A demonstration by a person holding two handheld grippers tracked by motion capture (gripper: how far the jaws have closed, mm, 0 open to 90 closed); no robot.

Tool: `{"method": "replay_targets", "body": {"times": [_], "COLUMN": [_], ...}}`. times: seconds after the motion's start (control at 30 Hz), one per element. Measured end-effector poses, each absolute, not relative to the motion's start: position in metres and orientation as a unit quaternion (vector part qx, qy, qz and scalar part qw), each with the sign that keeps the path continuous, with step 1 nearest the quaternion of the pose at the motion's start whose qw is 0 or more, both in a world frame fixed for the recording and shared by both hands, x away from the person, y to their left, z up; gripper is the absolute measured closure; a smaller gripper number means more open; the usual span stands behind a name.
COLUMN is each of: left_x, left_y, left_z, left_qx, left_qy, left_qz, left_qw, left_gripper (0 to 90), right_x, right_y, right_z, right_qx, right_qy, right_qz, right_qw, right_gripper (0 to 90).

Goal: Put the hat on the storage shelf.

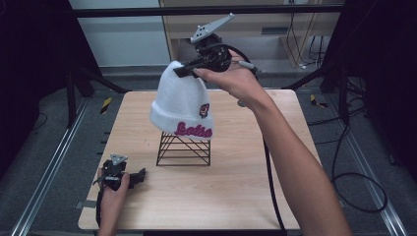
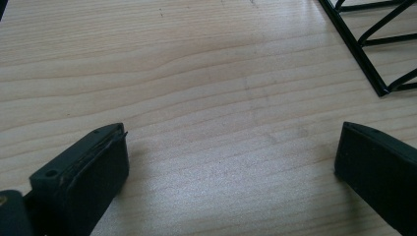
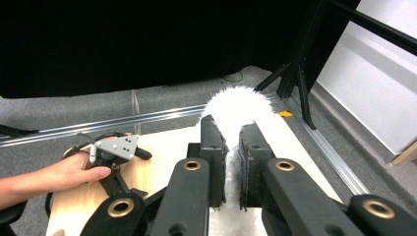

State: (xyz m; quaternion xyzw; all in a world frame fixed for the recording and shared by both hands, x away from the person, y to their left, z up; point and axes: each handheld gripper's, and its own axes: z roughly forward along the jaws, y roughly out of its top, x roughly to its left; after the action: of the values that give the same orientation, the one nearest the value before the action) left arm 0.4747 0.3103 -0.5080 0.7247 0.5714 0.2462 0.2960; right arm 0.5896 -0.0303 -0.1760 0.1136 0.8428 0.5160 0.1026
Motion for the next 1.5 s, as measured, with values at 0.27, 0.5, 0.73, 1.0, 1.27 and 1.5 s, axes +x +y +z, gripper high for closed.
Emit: {"method": "replay_targets", "body": {"times": [0.27, 0.5, 0.73, 1.0, 1.27, 1.5], "left_x": [0.475, 0.475, 0.475, 0.475, 0.475, 0.475], "left_y": [0.31, 0.31, 0.31, 0.31, 0.31, 0.31], "left_z": [-0.508, -0.508, -0.508, -0.508, -0.508, -0.508], "left_qx": [0.724, 0.723, 0.723, 0.723, 0.723, 0.724], "left_qy": [0.572, 0.572, 0.572, 0.572, 0.572, 0.571], "left_qz": [0.246, 0.247, 0.246, 0.247, 0.247, 0.247], "left_qw": [0.297, 0.298, 0.298, 0.299, 0.299, 0.297], "left_gripper": [0.0, 0.0, 0.0, 0.0, 0.0, 0.0], "right_x": [0.59, 0.586, 0.582, 0.577, 0.575, 0.573], "right_y": [-0.03, -0.025, -0.022, -0.018, -0.018, -0.017], "right_z": [-0.189, -0.203, -0.209, -0.219, -0.236, -0.252], "right_qx": [0.117, 0.109, 0.106, 0.102, 0.105, 0.11], "right_qy": [0.847, 0.854, 0.858, 0.863, 0.871, 0.877], "right_qz": [0.51, 0.502, 0.496, 0.488, 0.475, 0.463], "right_qw": [0.095, 0.086, 0.083, 0.078, 0.073, 0.064], "right_gripper": [84.1, 84.0, 84.0, 83.9, 83.7, 83.7]}}
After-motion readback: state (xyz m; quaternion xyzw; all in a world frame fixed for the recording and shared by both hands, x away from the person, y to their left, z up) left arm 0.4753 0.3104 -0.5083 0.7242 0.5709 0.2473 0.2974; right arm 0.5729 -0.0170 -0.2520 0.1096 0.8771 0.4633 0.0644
